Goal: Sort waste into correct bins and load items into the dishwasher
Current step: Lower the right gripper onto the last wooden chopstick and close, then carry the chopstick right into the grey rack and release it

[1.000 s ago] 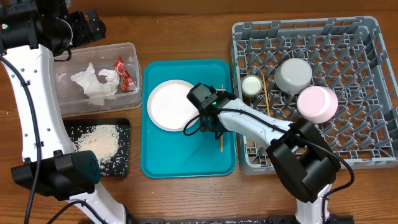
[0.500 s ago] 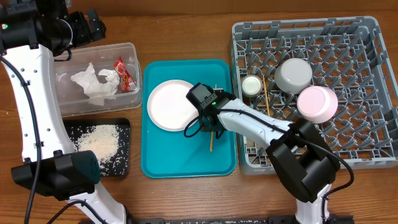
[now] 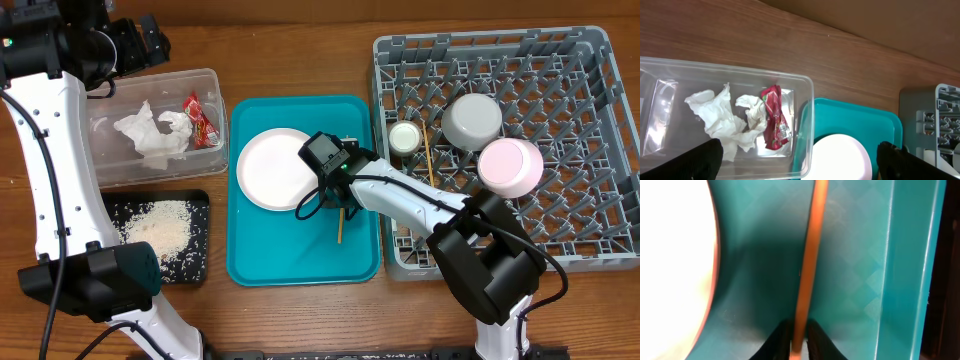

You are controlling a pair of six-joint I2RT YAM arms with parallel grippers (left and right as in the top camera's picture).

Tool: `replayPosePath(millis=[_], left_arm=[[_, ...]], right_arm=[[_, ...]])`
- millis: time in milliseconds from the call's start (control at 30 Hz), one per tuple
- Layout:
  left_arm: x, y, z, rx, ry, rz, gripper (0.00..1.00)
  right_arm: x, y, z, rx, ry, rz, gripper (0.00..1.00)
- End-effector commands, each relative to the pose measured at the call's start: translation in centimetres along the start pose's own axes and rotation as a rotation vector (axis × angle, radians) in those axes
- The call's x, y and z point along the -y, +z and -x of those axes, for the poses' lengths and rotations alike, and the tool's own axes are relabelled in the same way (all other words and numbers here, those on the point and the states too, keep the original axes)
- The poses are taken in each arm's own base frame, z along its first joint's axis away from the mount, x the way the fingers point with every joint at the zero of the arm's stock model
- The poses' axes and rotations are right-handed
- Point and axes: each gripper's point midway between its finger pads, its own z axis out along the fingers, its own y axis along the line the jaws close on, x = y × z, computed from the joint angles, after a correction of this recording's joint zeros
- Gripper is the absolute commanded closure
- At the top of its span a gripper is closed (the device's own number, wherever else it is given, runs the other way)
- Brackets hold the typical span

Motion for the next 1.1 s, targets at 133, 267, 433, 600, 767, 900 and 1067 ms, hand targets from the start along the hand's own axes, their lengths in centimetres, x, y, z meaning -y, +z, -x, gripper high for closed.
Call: replayPosePath(millis=[133, 267, 433, 600, 767, 900, 1067], left_arm=[[0.3, -0.5, 0.3, 0.015, -0.002, 0.0, 0.0], [0.3, -0.4, 0.3, 0.014, -0.002, 0.0, 0.0], [0.3, -0.5, 0.3, 0.015, -0.002, 0.0, 0.0], [0.3, -0.4, 0.3, 0.014, -0.002, 0.0, 0.0], [0.3, -0.4, 0.3, 0.014, -0.002, 0.0, 0.0], [0.3, -0.4, 0.3, 0.014, -0.002, 0.001, 0.0], [0.3, -0.5, 0.3, 0.015, -0.002, 0.0, 0.0]], right_arm=[[1.1, 1.8, -1.0, -0.039, 0.032, -0.051, 0.96], [1.5, 1.0, 0.2, 0.016, 0.033, -0.078, 0.96], [1.3, -4.2, 3.7, 0.13, 0.023, -0.06, 0.96], [1.3, -10.6, 6.3, 0.267, 0.037, 0.02, 0.96], [3.1, -15.4, 7.7, 0.361, 0.002, 0.043, 0.96], [6.8, -16.8, 7.7, 0.343, -0.032, -0.013, 0.96], [12.0, -15.2, 6.8, 0.212, -0.095, -0.083, 0.96]])
